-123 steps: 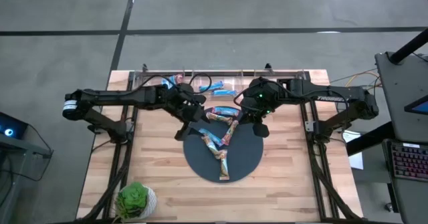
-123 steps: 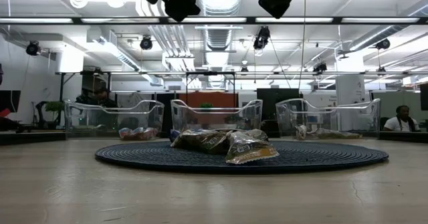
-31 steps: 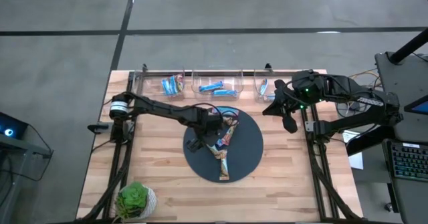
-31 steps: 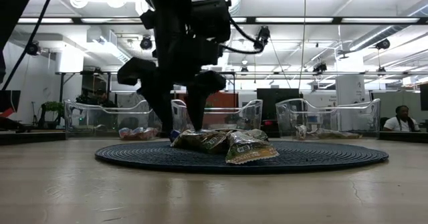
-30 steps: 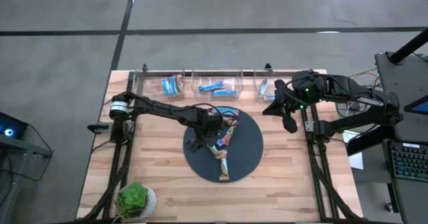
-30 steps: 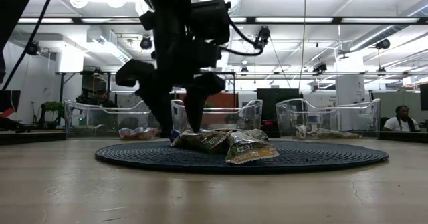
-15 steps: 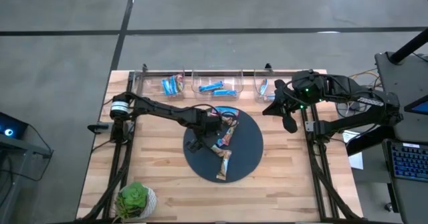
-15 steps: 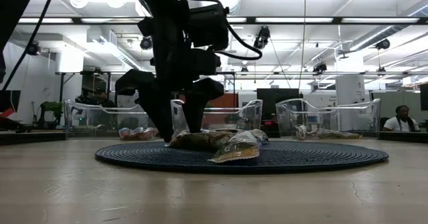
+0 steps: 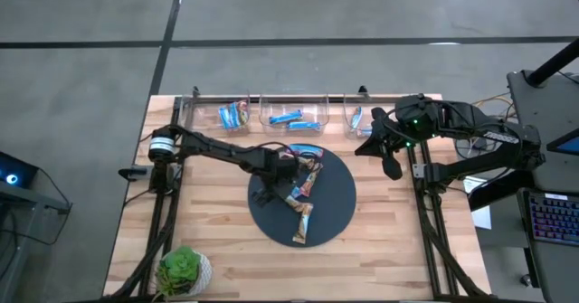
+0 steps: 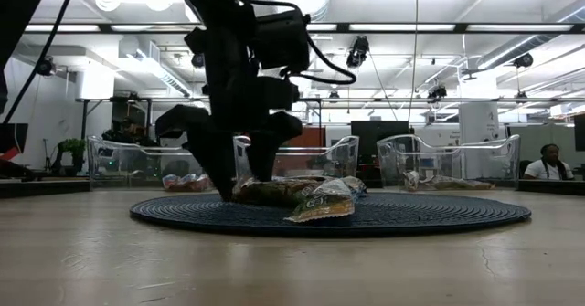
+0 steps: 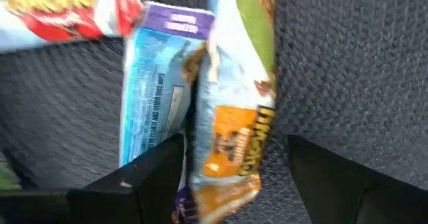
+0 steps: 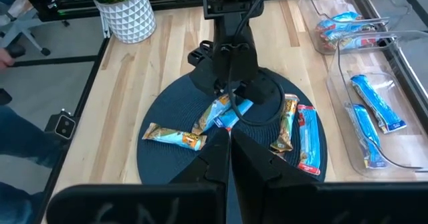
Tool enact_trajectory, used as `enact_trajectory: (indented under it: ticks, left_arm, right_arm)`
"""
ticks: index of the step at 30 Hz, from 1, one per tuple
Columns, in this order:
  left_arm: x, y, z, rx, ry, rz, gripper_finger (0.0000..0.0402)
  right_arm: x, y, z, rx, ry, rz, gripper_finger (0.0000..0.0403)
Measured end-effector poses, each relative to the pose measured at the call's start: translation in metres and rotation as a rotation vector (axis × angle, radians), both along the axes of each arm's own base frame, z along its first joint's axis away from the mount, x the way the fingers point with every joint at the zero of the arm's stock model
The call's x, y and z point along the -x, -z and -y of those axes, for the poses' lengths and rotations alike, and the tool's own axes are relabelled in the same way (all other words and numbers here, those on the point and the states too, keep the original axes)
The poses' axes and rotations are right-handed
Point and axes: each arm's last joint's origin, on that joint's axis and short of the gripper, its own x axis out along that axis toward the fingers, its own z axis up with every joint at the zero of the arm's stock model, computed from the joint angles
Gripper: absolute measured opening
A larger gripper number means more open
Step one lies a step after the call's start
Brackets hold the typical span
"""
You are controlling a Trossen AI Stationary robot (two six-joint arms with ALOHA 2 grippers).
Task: Pick and place Granola Bars by type
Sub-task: Put the yellow granola bar into the right transparent bin
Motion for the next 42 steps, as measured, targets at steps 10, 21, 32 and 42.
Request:
enact_trajectory:
  ticks: [10,21,32,42]
  left_arm:
    - [0.0040,0.0053,0.0022,0.005,-0.054,-0.020,0.0246]
    - [0.0041,0.0053,0.0027,0.008,-0.063,-0.021,0.0188]
    - [0.0044,0.0054,0.0027,0.013,-0.085,-0.027,0.0136]
    - [0.0036,-0.0005,0.0023,0.006,-0.087,-0.051,0.0088]
  right_arm:
    - [0.0000,0.0000,0.0000,0.000,0.000,0.000,0.0009]
    - [0.0000,0.0000,0.0000,0.000,0.000,0.000,0.0009]
    - [0.0000,-0.0001,0.0000,0.000,0.001,0.001,0.0009]
    - [-0.0001,0.0000,0.0007,0.019,0.018,0.000,0.0009]
